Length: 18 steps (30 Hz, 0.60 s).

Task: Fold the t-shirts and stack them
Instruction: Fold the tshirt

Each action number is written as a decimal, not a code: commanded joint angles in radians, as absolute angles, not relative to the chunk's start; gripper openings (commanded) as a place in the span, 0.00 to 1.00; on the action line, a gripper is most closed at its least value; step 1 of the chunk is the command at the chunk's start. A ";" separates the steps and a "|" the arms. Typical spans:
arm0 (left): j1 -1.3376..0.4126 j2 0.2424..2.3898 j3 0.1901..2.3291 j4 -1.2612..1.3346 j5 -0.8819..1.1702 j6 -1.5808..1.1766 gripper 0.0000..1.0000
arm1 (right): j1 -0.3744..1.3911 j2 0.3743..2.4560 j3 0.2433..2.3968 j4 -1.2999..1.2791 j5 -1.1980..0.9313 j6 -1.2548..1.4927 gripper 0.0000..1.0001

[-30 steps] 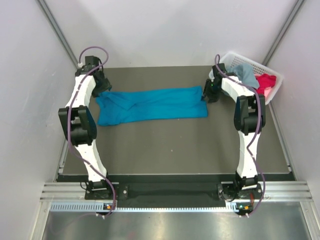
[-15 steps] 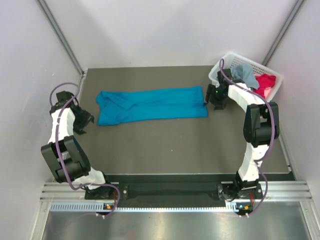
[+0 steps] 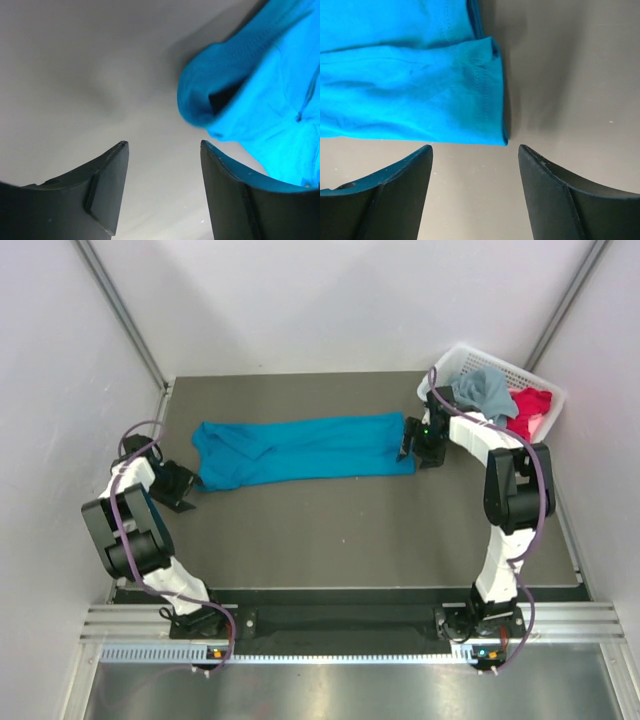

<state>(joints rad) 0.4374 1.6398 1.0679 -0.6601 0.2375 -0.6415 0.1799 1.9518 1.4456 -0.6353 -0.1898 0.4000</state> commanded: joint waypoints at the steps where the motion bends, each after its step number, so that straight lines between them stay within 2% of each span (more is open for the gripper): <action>1: 0.443 1.692 1.118 -0.600 0.301 -0.615 0.63 | 0.192 1.973 1.448 -0.615 -0.181 0.377 0.70; 11: 0.443 1.766 1.138 -0.534 0.314 -0.621 0.59 | 0.192 2.039 1.492 -0.620 -0.184 0.383 0.71; 18: 0.443 1.802 1.172 -0.525 0.319 -0.623 0.52 | 0.193 2.066 1.505 -0.630 -0.198 0.405 0.65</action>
<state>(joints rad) 0.4377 1.7924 1.1328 -0.5655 0.3031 -0.6292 0.1829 2.0403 1.4937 -0.6323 -0.1967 0.3965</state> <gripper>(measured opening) 0.530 0.656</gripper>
